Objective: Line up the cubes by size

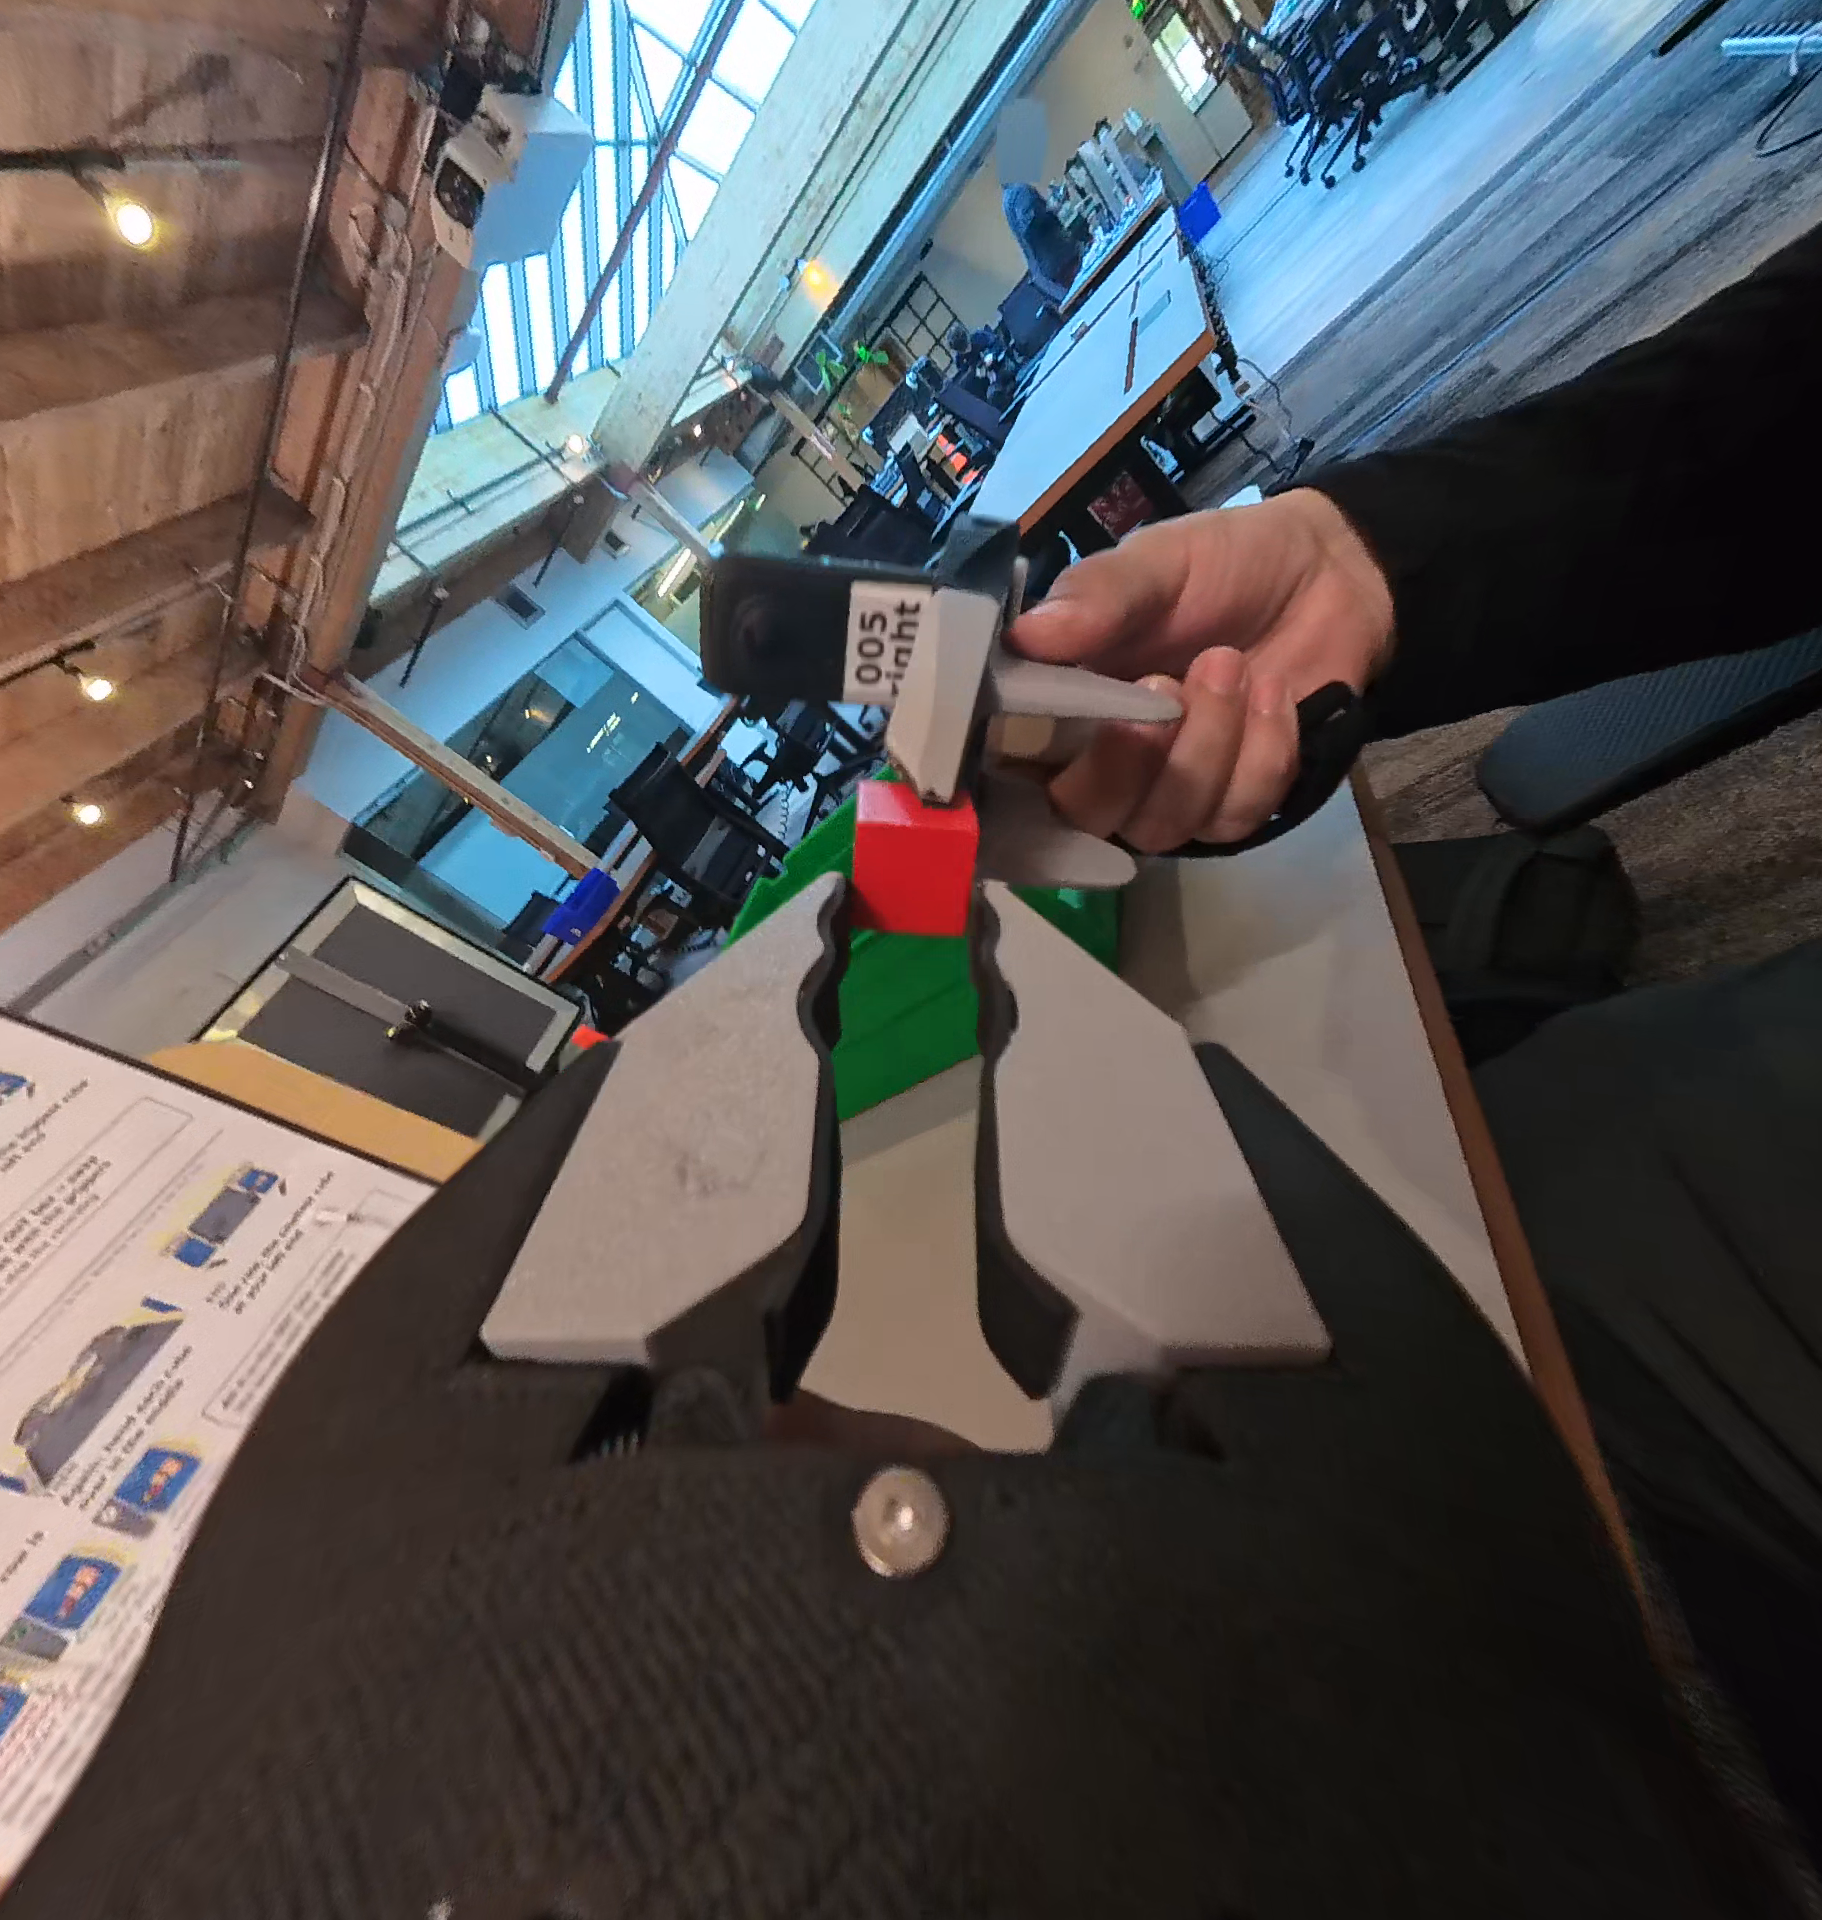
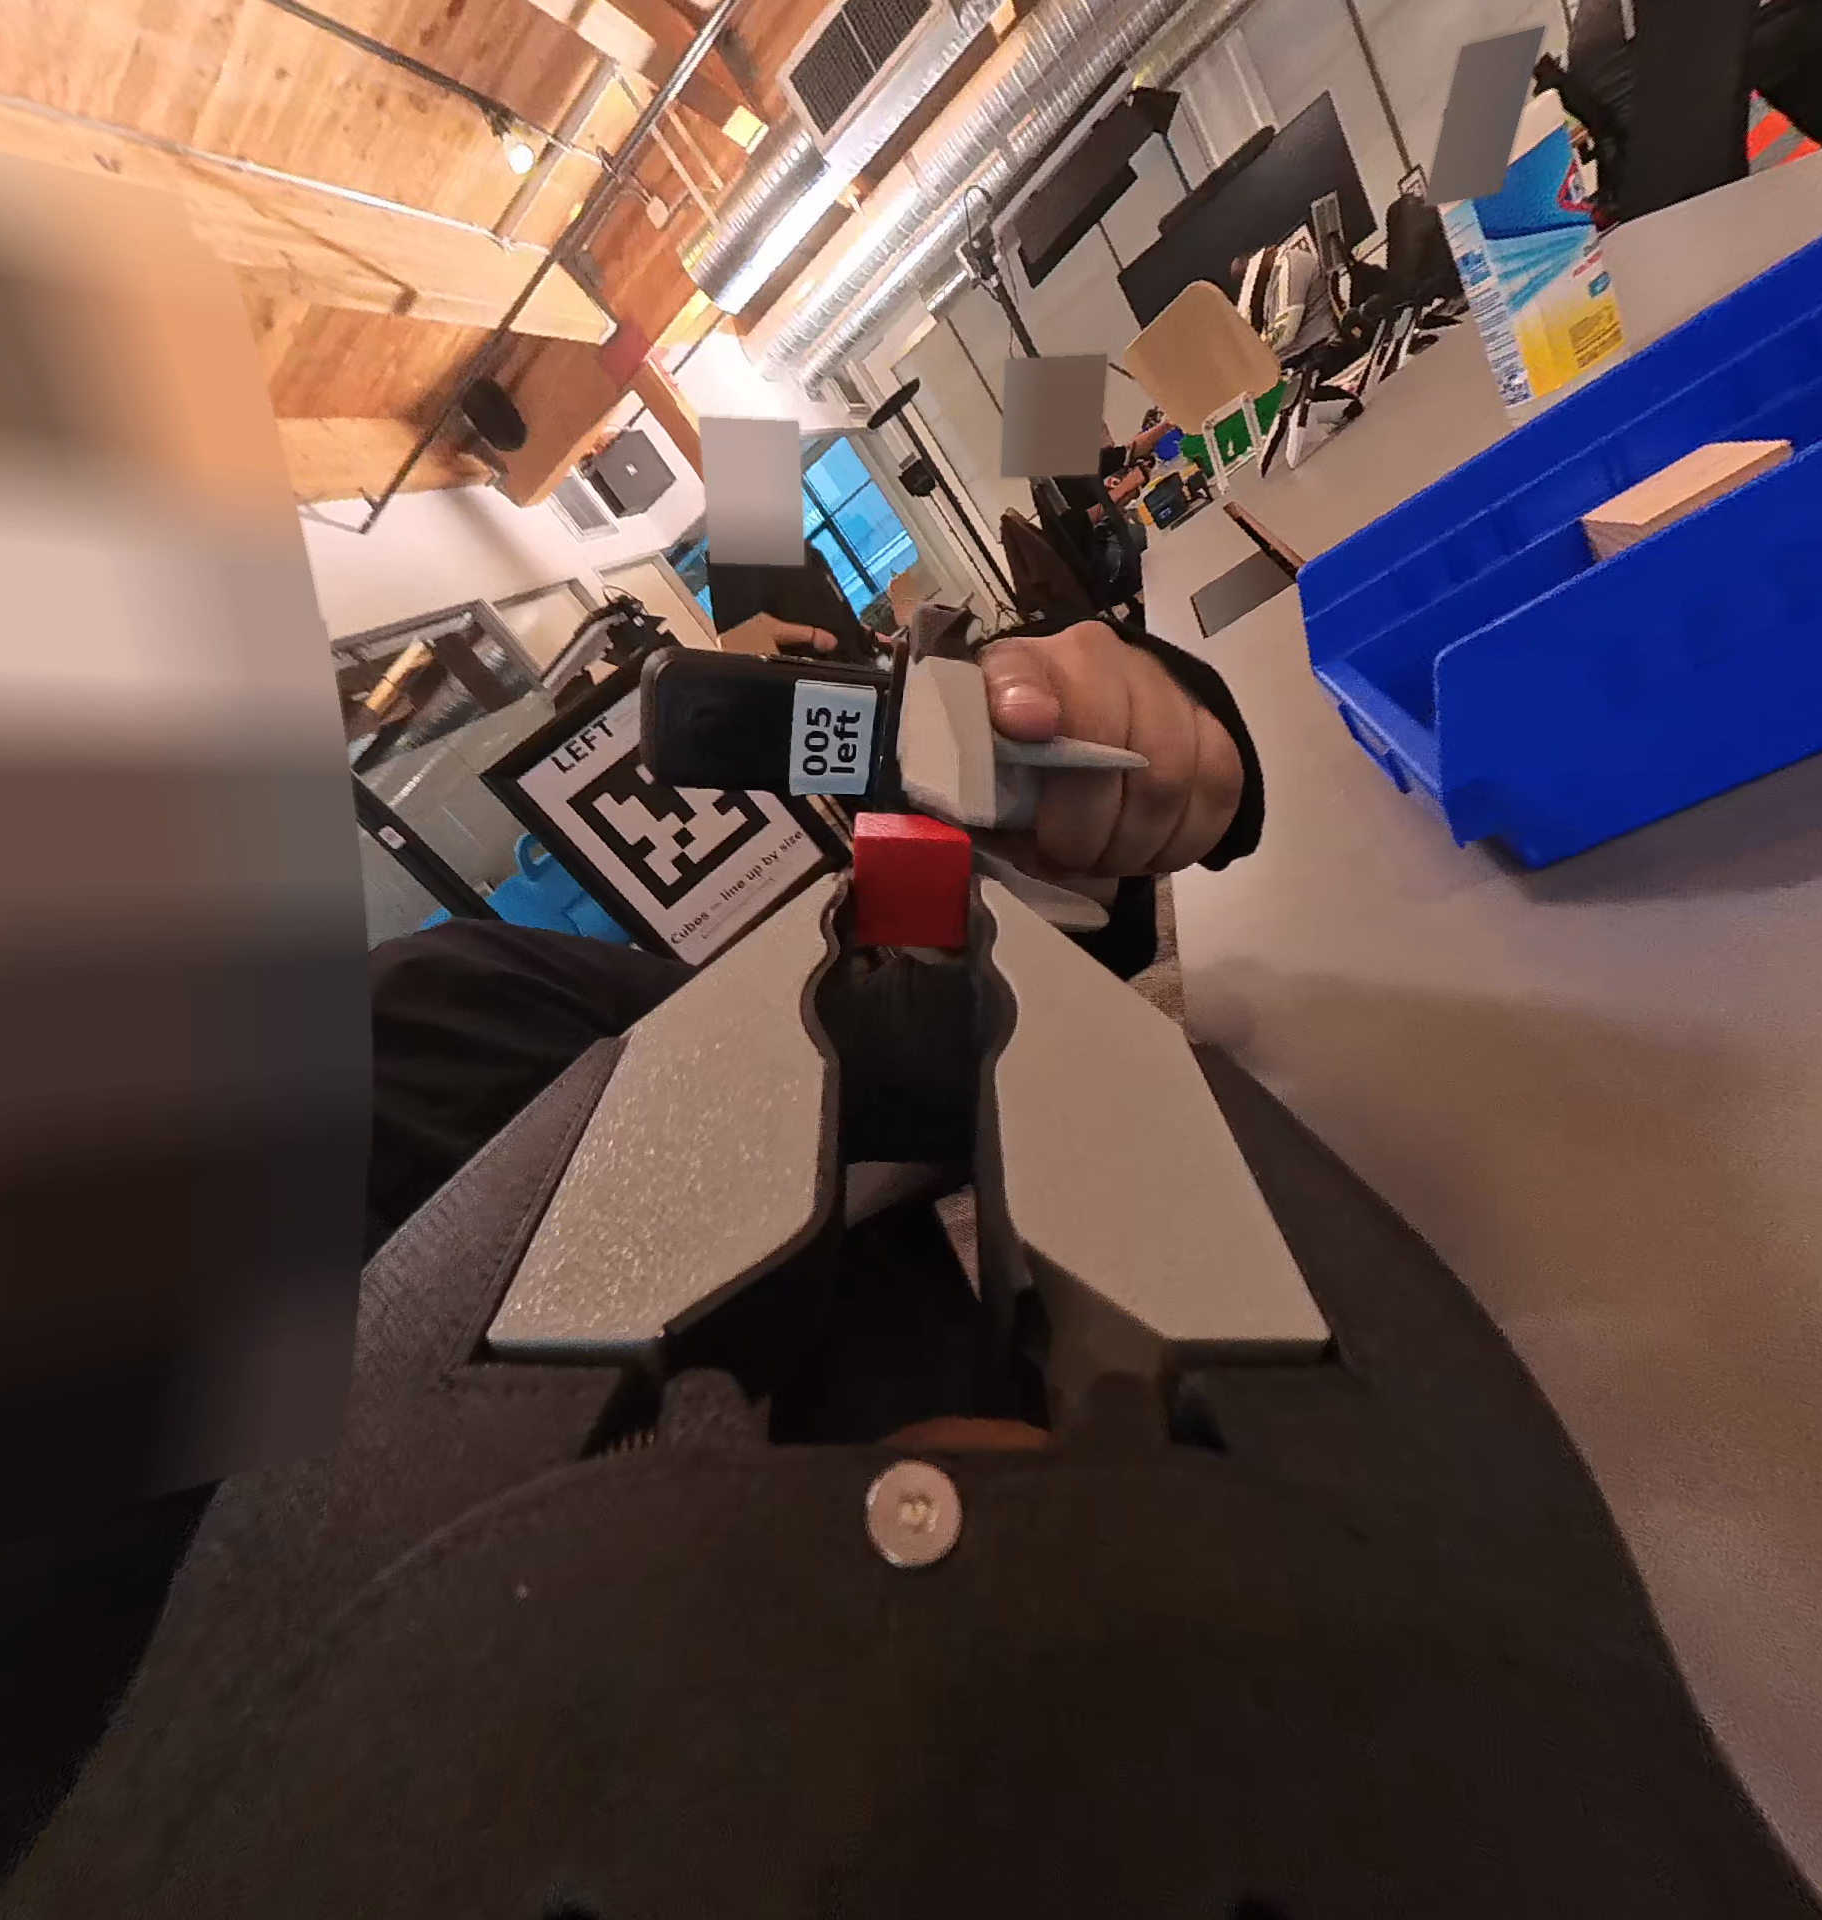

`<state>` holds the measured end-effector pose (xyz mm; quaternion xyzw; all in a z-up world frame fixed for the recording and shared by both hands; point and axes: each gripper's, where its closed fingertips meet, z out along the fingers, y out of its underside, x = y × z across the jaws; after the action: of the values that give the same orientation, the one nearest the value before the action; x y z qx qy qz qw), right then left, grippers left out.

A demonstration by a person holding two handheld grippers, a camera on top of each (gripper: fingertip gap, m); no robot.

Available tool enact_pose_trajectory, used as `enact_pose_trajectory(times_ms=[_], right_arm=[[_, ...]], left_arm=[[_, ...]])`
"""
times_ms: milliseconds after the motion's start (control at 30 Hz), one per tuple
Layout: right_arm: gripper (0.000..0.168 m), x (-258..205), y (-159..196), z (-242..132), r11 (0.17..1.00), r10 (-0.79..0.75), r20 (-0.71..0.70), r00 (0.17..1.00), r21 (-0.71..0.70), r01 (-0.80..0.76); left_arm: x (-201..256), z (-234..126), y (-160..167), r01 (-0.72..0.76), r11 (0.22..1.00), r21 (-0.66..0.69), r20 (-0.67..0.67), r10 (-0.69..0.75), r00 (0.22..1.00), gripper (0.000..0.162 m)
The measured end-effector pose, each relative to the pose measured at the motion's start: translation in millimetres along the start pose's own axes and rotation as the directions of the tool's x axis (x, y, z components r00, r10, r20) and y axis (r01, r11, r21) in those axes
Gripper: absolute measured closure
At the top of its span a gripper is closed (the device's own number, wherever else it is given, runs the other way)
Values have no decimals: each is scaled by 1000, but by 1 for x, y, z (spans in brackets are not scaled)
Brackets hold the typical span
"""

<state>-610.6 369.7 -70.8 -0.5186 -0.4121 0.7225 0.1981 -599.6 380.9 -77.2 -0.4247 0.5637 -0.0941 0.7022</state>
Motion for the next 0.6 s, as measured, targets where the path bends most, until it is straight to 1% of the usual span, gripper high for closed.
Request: enact_pose_trajectory(times_ms=[33,67,100,133,200,233,267,300,333,400,433,467,500,600], right_arm=[[150,-1,-1,-2,1000,-22,-5,1000,-6,22],[150,-3,-3,-5,999,-48,-11,999,-10,48],[150,-3,-6,-9,997,-76,-29,997,-9,76],[150,-3,-10,-14,994,-106,-54,993,-10,106],[150,3,-18,-31,980,-197,-153,968,-48,192],[150,10,-24,-44,961,-274,-233,933,-97,258],[150,21,-31,-62,930,-366,-328,871,-175,324],[150,34,-39,-84,888,-456,-421,784,-271,371],[150,46,-48,-106,842,-536,-478,697,-371,393],[150,65,-60,-148,747,-651,-496,575,-552,369],[150,78,-63,-167,700,-691,-488,533,-634,328],[150,90,-63,-185,651,-724,-465,509,-704,282],[150,103,-61,-199,602,-747,-436,502,-763,233],[150,142,-45,-233,455,-775,-349,527,-887,81]], left_arm=[[0,-3,2,19,1000,-8,0,-19,1000,143],[0,-6,3,40,999,-9,-7,-40,999,148],[-1,-10,3,59,998,-11,-10,-59,998,158],[-4,-14,3,70,997,-19,-5,-70,998,156],[-9,-22,6,77,996,-46,20,-76,997,158],[-9,-26,9,83,994,-65,23,-82,996,161],[-6,-30,12,88,992,-88,20,-87,996,161],[-1,-35,16,88,990,-111,8,-88,996,161],[7,-40,20,83,988,-133,-7,-84,996,160],[25,-49,29,79,981,-175,-39,-87,995,159],[36,-53,34,86,977,-198,-58,-99,993,159],[46,-57,40,92,971,-220,-76,-111,991,158],[56,-61,47,97,965,-244,-89,-121,989,157],[75,-69,64,134,948,-290,-84,-165,983,157]])
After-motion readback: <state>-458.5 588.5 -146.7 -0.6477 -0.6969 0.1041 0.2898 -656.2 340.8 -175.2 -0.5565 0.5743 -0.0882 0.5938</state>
